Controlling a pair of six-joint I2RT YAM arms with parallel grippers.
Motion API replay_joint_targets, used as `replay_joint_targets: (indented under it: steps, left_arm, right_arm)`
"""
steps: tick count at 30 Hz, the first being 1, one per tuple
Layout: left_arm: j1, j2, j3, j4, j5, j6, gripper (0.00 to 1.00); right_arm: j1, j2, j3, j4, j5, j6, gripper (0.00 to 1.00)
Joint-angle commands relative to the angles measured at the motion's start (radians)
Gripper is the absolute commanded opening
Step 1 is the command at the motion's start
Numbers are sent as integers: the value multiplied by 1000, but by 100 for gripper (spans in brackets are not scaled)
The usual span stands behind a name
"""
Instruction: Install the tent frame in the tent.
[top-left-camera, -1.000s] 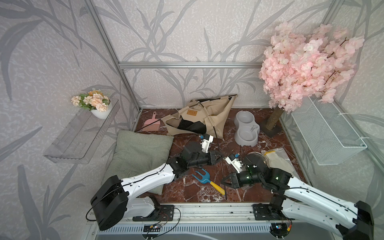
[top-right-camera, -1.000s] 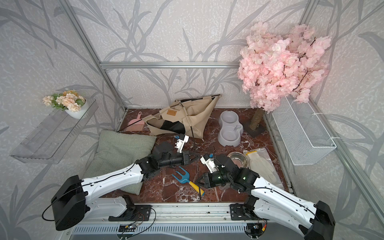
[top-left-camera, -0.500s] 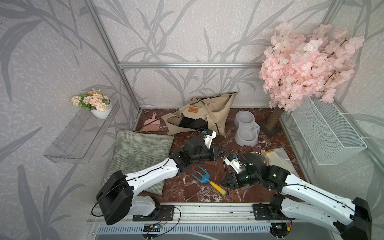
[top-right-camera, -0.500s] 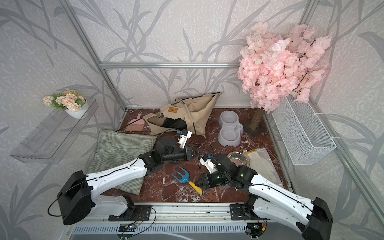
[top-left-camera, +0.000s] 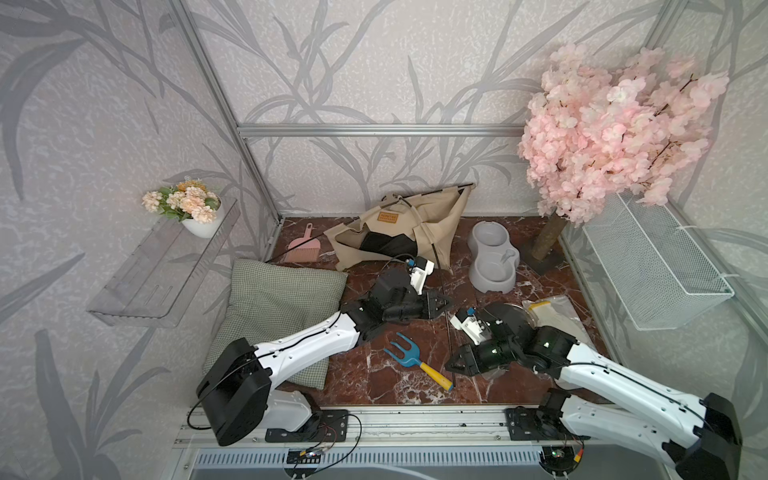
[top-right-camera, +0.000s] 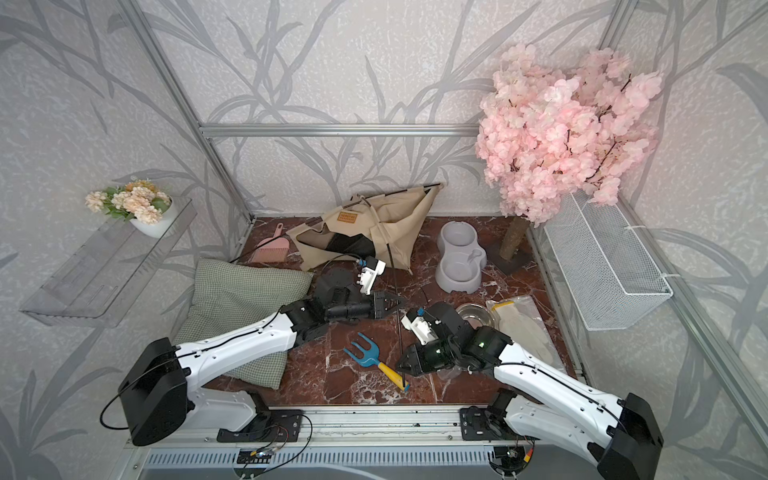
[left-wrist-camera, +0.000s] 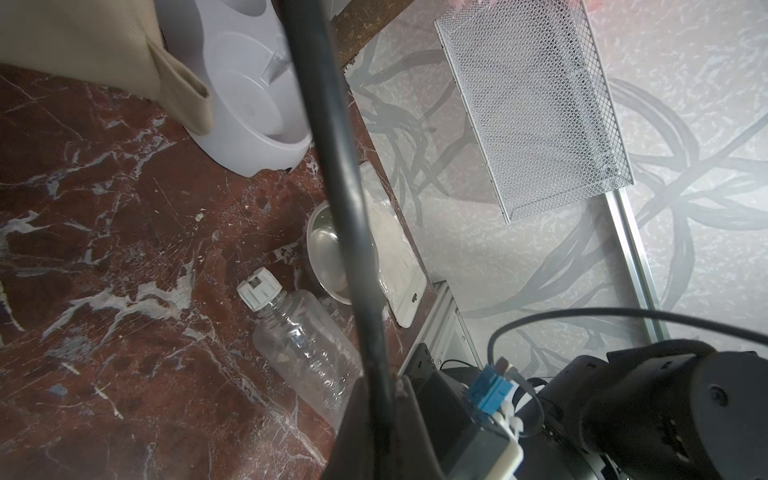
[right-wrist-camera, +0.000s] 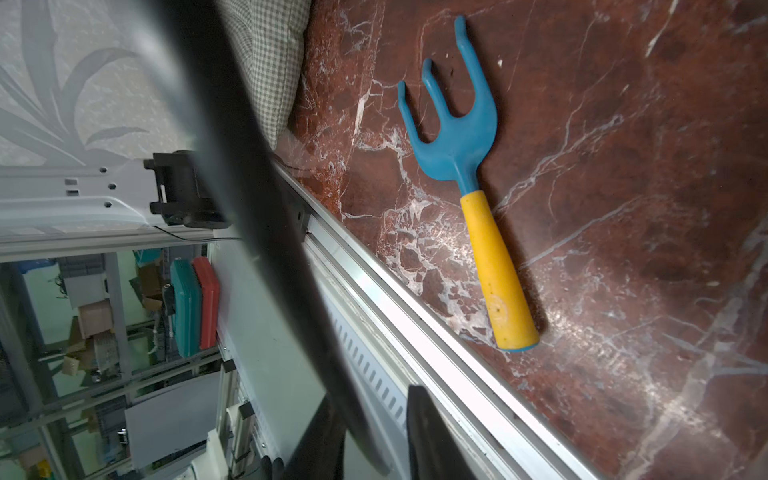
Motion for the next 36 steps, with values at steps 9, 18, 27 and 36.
replay_joint_targets:
  steps: [9,18,27,36]
  left_arm:
    - [27,21,47,-1,-20,50,0]
    - [48,9,50,-17,-12,65,1]
    - [49,13,54,-15,-7,68,0]
    - [58,17,72,-43,-5,102,2]
  right_arm:
    - [-6,37,75,-35,21,-72,12]
    - [-29,37,79,-12,-26,-57,0]
    - [-34,59,87,-24,-3,-77,5]
    - [-47,49,83,-12,-30,-72,0]
